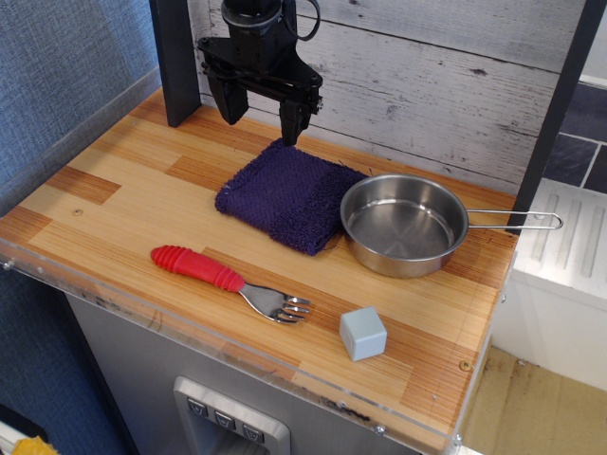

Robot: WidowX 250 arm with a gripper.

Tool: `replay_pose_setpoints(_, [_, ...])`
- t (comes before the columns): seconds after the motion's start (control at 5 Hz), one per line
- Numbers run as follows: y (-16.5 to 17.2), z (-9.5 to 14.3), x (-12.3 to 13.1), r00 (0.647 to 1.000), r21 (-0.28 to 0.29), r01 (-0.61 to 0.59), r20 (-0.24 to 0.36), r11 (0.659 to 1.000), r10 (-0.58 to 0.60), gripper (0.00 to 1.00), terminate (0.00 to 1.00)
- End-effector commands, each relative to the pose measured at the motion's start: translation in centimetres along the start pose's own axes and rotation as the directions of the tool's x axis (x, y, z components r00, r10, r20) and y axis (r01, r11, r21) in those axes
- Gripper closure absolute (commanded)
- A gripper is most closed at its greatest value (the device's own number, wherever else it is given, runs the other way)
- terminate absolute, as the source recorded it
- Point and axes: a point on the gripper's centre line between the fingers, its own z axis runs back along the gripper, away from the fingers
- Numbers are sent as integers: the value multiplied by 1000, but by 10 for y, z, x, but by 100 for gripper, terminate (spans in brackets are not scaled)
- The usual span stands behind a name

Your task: Move purple cloth to lower left corner of the table.

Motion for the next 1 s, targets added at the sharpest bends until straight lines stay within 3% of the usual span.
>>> replay_pose_setpoints(0.0, [0, 0, 0, 1000, 0, 0, 0, 1000, 0, 0, 0])
replay_pose_setpoints(0.4, [-20, -15, -2, 999, -27, 47, -25, 999, -47, 0, 0])
replay_pose_setpoints(0.6, [-25, -21, -4, 997, -12, 60, -42, 998, -60, 0, 0])
replay_pose_setpoints(0.8, [-27, -33, -12, 994, -17, 57, -90, 998, -58, 0, 0])
